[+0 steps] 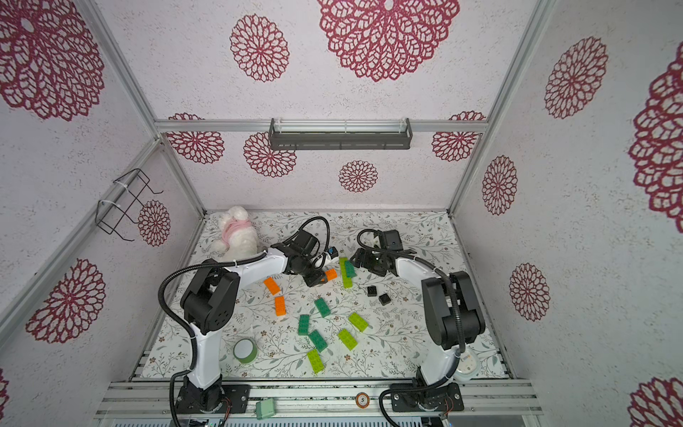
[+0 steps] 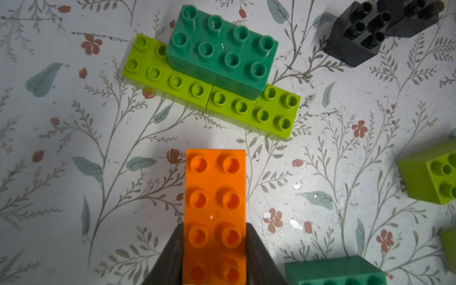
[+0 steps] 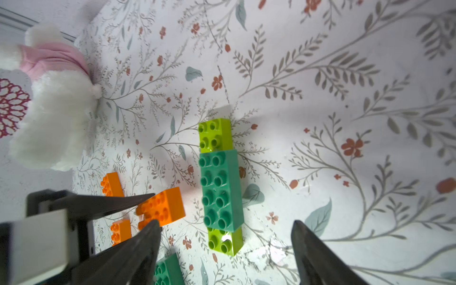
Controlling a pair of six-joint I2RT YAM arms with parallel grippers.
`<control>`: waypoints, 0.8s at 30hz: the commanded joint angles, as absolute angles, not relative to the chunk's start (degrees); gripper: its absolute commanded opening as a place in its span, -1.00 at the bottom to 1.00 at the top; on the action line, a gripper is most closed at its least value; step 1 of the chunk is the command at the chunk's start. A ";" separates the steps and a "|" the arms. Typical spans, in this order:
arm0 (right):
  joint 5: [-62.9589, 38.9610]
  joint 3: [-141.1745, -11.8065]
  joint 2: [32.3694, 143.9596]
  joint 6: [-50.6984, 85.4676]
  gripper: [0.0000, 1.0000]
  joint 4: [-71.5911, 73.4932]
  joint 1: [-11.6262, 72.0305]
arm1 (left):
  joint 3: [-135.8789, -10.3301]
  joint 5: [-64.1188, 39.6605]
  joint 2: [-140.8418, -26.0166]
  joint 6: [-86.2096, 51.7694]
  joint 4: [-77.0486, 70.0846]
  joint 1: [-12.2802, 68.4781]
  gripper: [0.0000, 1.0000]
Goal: Assemble a small pinwheel with lego
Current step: Assemble the lego brick with the lego brick.
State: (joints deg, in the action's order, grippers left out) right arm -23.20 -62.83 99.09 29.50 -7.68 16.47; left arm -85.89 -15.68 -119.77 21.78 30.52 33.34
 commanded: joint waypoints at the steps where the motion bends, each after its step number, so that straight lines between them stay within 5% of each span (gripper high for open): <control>1: -25.03 -60.74 96.14 28.56 0.46 -8.55 16.83 | -88.86 -15.87 -121.18 25.60 33.18 33.92 -0.40; 24: -31.01 -63.93 99.17 26.64 -0.51 -10.81 16.99 | -97.71 -17.17 -127.24 30.81 36.60 35.82 -0.38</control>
